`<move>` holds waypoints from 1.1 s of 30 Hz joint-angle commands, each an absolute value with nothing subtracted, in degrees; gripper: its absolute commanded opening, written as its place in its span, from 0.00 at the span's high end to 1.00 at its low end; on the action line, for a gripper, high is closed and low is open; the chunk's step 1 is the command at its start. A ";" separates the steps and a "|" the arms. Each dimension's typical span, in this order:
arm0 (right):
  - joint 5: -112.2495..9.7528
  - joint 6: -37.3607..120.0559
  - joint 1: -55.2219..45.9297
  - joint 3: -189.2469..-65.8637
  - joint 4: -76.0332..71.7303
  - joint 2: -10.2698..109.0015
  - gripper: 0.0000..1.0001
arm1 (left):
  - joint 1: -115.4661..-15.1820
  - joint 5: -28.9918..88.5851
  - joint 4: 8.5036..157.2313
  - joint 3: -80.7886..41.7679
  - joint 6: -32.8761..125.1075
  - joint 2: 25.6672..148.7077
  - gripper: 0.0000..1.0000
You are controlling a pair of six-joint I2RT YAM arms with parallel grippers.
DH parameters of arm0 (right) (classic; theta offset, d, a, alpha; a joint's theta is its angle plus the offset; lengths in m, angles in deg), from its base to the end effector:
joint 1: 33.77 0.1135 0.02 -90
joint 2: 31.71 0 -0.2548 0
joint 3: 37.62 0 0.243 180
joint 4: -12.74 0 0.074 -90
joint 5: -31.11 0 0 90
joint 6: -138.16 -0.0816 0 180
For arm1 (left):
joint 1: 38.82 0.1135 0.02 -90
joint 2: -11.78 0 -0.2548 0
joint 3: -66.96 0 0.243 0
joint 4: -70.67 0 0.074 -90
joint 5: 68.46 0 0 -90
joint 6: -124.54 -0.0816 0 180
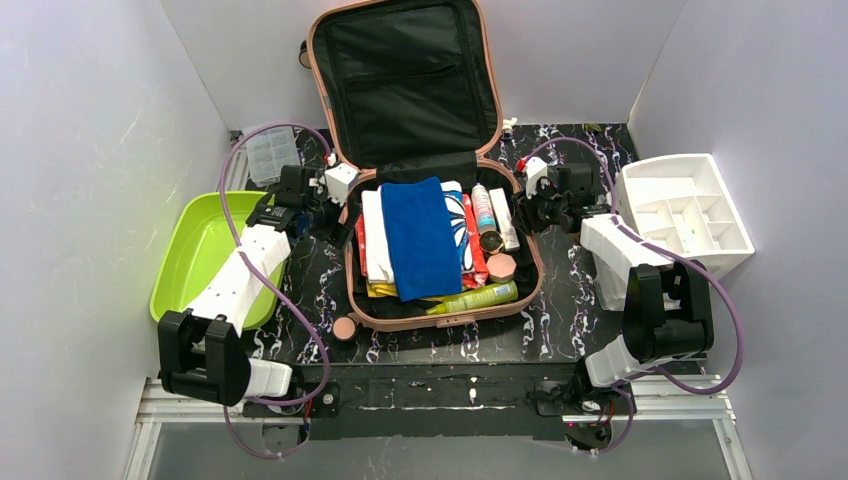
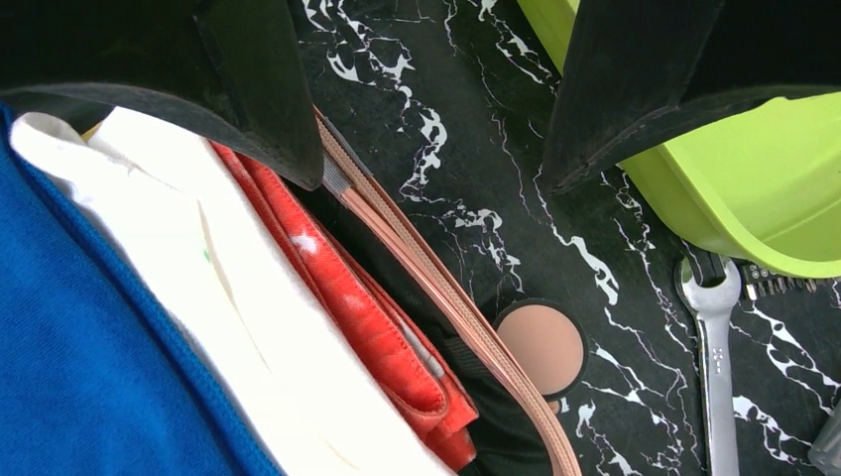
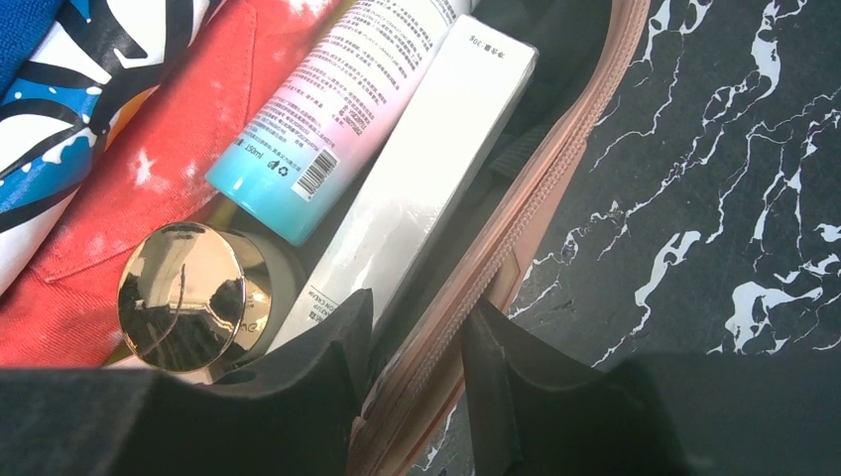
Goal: Open, take out, and arrange the luggage
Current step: Adjust the opened luggage at the center of the board.
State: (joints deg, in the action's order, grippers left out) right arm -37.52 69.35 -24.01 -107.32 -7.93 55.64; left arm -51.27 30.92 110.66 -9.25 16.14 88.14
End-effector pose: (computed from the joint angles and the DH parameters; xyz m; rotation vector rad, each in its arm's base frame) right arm 0.3472 0.0899 0.2013 -0.7786 2.0609 0.3061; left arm 0.3106 -0.0822 0.2609 0.6847 2.1574 -0.1307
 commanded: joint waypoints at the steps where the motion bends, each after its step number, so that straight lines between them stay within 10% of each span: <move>1: -37.29 70.55 -24.11 -106.73 -9.92 53.21 0.56 | -51.30 31.77 111.60 -7.75 15.02 88.02 0.23; 13: -37.79 71.95 -24.15 -104.98 -10.35 51.96 0.67 | -51.34 32.60 111.27 -6.83 15.53 89.62 0.29; 33: -38.22 73.80 -24.11 -103.45 -13.16 50.57 0.85 | -51.45 33.26 110.99 -9.41 14.90 97.25 0.80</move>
